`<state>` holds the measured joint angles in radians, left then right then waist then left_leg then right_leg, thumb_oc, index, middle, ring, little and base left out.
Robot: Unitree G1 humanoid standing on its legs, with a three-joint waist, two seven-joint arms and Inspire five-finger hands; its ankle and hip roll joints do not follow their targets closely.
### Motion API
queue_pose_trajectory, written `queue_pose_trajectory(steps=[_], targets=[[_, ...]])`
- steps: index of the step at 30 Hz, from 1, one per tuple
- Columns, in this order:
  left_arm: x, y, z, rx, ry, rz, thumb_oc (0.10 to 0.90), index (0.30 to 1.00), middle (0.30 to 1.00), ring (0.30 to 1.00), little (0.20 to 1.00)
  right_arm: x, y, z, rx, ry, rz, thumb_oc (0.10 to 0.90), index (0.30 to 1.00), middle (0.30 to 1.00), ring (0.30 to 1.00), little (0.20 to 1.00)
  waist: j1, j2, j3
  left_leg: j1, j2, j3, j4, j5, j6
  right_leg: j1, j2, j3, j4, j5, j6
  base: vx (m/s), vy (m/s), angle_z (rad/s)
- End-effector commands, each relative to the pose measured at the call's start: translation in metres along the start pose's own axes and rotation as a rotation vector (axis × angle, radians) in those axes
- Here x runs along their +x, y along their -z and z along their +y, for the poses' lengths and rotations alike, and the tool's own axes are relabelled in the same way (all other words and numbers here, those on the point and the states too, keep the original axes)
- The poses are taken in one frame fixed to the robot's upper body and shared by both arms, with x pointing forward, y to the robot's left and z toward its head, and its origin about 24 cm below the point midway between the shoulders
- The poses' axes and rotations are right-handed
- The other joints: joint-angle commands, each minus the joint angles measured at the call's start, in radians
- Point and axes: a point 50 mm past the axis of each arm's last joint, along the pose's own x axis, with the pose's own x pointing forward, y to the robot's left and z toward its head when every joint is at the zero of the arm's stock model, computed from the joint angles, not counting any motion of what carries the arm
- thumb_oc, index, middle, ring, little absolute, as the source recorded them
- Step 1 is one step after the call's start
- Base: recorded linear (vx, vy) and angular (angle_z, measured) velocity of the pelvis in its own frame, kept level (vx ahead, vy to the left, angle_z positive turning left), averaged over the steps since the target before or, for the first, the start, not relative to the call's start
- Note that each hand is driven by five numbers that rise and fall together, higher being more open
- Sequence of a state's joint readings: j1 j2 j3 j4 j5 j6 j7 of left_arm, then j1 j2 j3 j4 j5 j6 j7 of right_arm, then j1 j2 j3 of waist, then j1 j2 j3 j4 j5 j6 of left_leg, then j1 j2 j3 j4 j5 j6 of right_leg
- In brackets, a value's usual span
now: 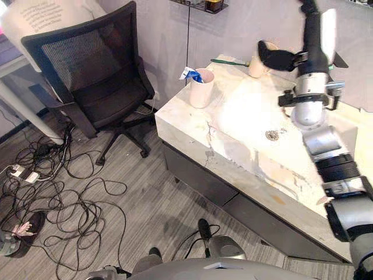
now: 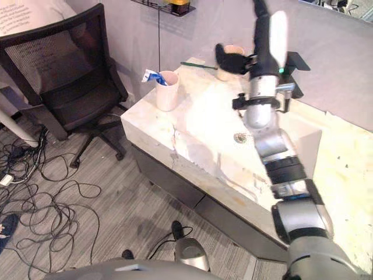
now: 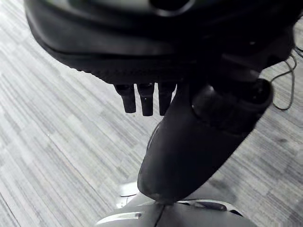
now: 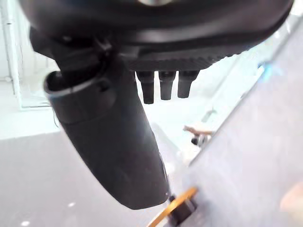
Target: Organize the bathroom.
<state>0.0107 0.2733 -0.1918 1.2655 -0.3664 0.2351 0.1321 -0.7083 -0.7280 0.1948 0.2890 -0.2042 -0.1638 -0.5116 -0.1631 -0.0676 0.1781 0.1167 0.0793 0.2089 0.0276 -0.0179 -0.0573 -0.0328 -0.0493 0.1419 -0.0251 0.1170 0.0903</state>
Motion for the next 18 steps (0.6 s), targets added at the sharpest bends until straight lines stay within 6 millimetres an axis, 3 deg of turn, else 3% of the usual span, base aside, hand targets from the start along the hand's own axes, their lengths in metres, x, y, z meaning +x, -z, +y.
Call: queue_pose_trajectory(steps=[1,2,3,4,5,7,8,9,12,15,18], targets=[[-0.004,-0.030,-0.017,-0.016,0.060,-0.137,0.800,0.900,0.900,0.900,0.900,0.044,-0.003,-0.086,-0.186,0.443,-0.059,0.800,0.900,0.900,0.900,0.900,-0.021,-0.016,-0.043,-0.018,-0.018,0.012,0.138,-0.191,0.096,-0.050,-0.015,0.014,0.115,-0.089,0.058,0.03,-0.001,-0.25],[-0.004,-0.032,-0.015,-0.028,0.054,-0.141,0.800,0.900,0.900,0.900,0.900,0.045,0.003,-0.104,-0.269,0.503,-0.046,0.800,0.900,0.900,0.900,0.900,-0.029,-0.020,-0.048,-0.017,-0.018,0.016,0.135,-0.193,0.098,-0.050,-0.013,0.018,0.113,-0.089,0.059,0.01,0.000,-0.13],[-0.004,-0.032,-0.015,-0.028,0.054,-0.141,0.800,0.900,0.900,0.900,0.900,0.045,0.003,-0.104,-0.269,0.503,-0.046,0.800,0.900,0.900,0.900,0.900,-0.029,-0.020,-0.048,-0.017,-0.018,0.016,0.135,-0.193,0.098,-0.050,-0.013,0.018,0.113,-0.089,0.059,-0.01,-0.001,-0.23],[-0.004,-0.034,-0.013,-0.057,0.057,-0.142,0.800,0.900,0.900,0.900,0.900,0.045,0.013,-0.135,-0.370,0.582,0.004,0.800,0.900,0.900,0.900,0.900,-0.043,-0.024,-0.055,-0.018,-0.015,0.023,0.134,-0.196,0.099,-0.055,-0.011,0.023,0.116,-0.090,0.060,-0.01,-0.002,-0.16],[-0.004,-0.034,-0.013,-0.057,0.057,-0.142,0.800,0.900,0.900,0.900,0.900,0.045,0.013,-0.135,-0.370,0.582,0.004,0.800,0.900,0.900,0.900,0.900,-0.043,-0.024,-0.055,-0.018,-0.015,0.023,0.134,-0.196,0.099,-0.055,-0.011,0.023,0.116,-0.090,0.060,-0.02,-0.001,-0.27],[-0.004,-0.036,-0.011,-0.083,0.058,-0.138,0.800,0.900,0.900,0.900,0.900,0.042,0.024,-0.172,-0.471,0.662,0.075,0.800,0.900,0.900,0.900,0.900,-0.062,-0.029,-0.060,-0.020,-0.015,0.027,0.133,-0.200,0.100,-0.061,-0.008,0.032,0.118,-0.091,0.061,-0.03,0.013,-0.20],[-0.004,-0.037,-0.009,-0.100,0.062,-0.138,0.800,0.900,0.900,0.900,0.900,0.032,0.038,-0.206,-0.584,0.708,0.177,0.800,0.900,0.900,0.900,0.900,-0.082,-0.032,-0.065,-0.019,-0.016,0.030,0.129,-0.203,0.101,-0.064,-0.004,0.044,0.116,-0.092,0.063,-0.04,0.031,-0.20],[-0.004,-0.035,-0.007,-0.107,0.064,-0.139,0.800,0.900,0.900,0.900,0.900,0.024,0.047,-0.227,-0.625,0.739,0.271,0.800,0.900,0.900,0.900,0.900,-0.095,-0.035,-0.069,-0.019,-0.017,0.032,0.127,-0.203,0.102,-0.067,-0.001,0.052,0.114,-0.091,0.063,-0.03,0.030,-0.20],[-0.003,-0.033,-0.005,-0.118,0.061,-0.140,0.800,0.900,0.900,0.900,0.900,0.007,0.062,-0.257,-0.659,0.793,0.422,0.800,0.900,0.900,0.900,0.900,-0.110,-0.039,-0.075,-0.019,-0.018,0.035,0.124,-0.205,0.101,-0.072,0.004,0.065,0.114,-0.092,0.063,-0.02,0.013,-0.19],[-0.002,-0.028,0.000,-0.147,0.045,-0.140,0.800,0.900,0.900,0.900,0.900,-0.027,0.083,-0.301,-0.649,0.887,0.666,0.800,0.900,0.900,0.900,0.900,-0.135,-0.050,-0.082,-0.020,-0.017,0.041,0.125,-0.212,0.099,-0.079,0.012,0.085,0.111,-0.091,0.061,-0.03,0.001,-0.26],[-0.002,-0.025,0.002,-0.156,0.035,-0.135,0.800,0.900,0.900,0.900,0.900,-0.056,0.098,-0.320,-0.641,0.923,0.828,0.800,0.900,0.900,0.900,0.900,-0.147,-0.052,-0.086,-0.020,-0.015,0.047,0.121,-0.213,0.097,-0.085,0.013,0.095,0.105,-0.087,0.061,-0.03,-0.004,-0.21]])
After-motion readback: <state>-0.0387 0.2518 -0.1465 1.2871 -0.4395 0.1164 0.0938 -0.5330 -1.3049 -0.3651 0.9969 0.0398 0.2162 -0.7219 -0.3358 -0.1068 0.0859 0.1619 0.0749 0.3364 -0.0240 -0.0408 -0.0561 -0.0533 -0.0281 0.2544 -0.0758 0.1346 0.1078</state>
